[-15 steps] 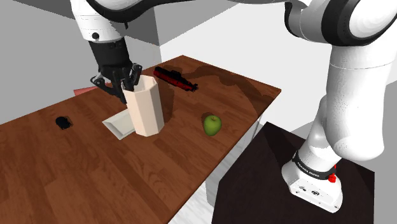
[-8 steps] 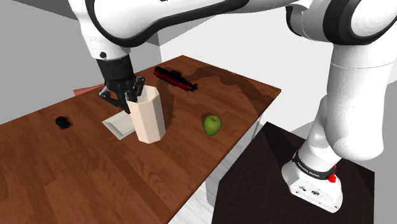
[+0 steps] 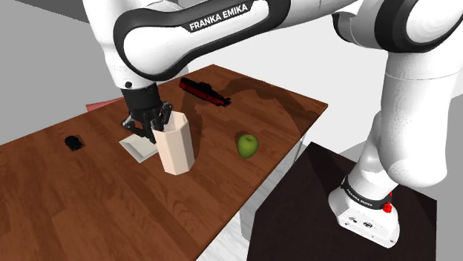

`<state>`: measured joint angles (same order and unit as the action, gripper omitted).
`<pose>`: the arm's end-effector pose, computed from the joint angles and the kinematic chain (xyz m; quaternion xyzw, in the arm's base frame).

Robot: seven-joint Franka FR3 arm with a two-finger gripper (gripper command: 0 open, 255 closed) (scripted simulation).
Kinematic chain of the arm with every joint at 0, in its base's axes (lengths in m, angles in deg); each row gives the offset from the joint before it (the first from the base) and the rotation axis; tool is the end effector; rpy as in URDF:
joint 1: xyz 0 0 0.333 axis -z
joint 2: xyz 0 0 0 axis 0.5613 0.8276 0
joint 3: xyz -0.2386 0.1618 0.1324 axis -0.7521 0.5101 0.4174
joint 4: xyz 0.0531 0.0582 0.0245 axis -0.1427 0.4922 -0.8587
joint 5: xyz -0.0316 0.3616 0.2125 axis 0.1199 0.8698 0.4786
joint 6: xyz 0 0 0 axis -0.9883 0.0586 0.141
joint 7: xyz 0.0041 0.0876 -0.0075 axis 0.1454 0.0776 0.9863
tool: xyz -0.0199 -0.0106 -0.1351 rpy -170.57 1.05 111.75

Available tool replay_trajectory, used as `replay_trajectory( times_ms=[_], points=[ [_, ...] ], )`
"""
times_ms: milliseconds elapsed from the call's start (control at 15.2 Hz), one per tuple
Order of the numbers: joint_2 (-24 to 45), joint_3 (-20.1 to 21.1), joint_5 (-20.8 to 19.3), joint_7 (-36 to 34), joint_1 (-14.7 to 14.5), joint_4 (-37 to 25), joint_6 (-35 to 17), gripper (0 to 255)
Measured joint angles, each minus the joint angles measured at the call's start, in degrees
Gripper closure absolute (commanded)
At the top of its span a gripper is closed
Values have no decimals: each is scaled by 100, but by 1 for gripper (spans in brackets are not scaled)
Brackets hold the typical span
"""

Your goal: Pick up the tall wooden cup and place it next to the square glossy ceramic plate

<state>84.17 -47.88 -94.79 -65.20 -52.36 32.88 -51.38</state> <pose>0.5392 0.4195 0.4339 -0.9998 -0.0158 -0.0063 0.0054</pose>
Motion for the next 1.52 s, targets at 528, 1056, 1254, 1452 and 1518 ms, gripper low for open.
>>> replay_trajectory(
  times_ms=[528,1056,1254,1452,1518],
  points=[
    [133,-29,-70,-55,-3,425,-546,255],
    [222,-51,-118,-85,-3,657,-861,255],
    [223,-52,-119,-85,-4,658,-864,0],
    [221,-51,-120,-85,-4,656,-865,0],
    [221,-51,-120,-85,-4,656,-866,0]
  ],
)
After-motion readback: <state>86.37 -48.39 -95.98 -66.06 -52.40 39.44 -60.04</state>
